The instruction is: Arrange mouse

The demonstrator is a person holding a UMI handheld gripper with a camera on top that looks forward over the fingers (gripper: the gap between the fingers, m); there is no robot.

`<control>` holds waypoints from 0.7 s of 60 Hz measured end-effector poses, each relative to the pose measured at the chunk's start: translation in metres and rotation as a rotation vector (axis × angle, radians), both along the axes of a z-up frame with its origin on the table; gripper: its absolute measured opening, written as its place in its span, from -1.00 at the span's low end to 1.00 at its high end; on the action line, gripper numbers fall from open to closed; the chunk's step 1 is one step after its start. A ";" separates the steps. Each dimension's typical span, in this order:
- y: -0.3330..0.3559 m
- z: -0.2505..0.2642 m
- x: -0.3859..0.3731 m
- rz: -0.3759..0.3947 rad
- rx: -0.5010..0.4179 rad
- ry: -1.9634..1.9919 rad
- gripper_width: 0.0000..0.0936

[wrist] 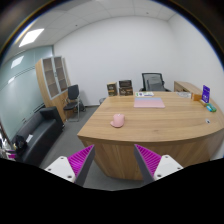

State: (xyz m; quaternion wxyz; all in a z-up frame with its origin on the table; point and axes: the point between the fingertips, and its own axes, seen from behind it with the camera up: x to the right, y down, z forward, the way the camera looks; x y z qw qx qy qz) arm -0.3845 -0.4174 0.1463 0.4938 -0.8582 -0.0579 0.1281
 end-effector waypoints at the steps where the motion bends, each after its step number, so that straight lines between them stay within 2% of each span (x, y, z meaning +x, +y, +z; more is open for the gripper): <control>1: 0.001 0.000 0.000 -0.006 0.002 0.001 0.78; 7: 0.014 -0.002 -0.001 -0.048 0.006 -0.005 0.78; 8: 0.028 -0.003 -0.023 -0.059 -0.001 -0.006 0.78; 15: 0.060 -0.006 -0.047 -0.131 0.023 0.012 0.78; 25: 0.093 -0.043 -0.053 -0.228 0.000 -0.040 0.78; 33: 0.128 -0.060 -0.061 -0.259 -0.013 -0.048 0.78; 42: 0.181 -0.074 -0.072 -0.233 -0.009 -0.103 0.77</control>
